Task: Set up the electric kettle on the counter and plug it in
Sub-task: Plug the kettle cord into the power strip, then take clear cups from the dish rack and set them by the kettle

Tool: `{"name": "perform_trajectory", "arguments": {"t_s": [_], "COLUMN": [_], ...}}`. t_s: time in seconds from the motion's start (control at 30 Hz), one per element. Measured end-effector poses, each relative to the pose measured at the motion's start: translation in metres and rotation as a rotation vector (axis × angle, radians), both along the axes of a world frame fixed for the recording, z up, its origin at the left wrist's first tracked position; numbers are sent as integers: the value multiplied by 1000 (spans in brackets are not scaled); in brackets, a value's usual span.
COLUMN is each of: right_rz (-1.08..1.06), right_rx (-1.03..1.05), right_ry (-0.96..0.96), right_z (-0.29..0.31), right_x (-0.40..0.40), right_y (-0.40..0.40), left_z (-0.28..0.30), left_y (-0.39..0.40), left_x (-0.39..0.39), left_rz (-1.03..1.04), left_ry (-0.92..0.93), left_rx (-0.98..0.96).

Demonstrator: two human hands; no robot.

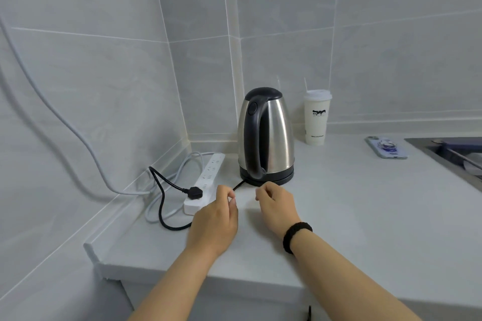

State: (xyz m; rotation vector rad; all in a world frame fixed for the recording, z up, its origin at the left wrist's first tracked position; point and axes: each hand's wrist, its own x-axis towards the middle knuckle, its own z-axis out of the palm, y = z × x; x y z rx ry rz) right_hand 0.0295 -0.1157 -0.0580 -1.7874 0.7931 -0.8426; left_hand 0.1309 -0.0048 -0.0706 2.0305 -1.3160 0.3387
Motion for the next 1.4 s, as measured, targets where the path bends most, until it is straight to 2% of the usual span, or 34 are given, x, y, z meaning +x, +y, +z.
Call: {"name": "perform_trajectory", "arguments": {"t_s": [0.23,0.37,0.57,0.83,1.07,1.4], "right_rz": [-43,-63,-116,-344,-562,-826], "right_rx": [-46,-47,-60,-112,-178,-296], "right_ry": [43,59,19,-108,-28,58], "right_z": [3,1,1,1,3,4], "right_x": [-47,-73,-111,-166,-236,-303], "right_y": [-30,-47,-68,-90,-131,-184], "left_z": [-1,0,3,12,13,10], "left_y": [-20,-33,-69,-120,-150,-188], "left_x": [-10,-13,-54,-128,-177,-222], "left_rz": [-68,-37,-97,-218,-238,-317], "left_ry": [7,46,128,157,214,65], "left_rx": [105,180,198,197,196,111]}}
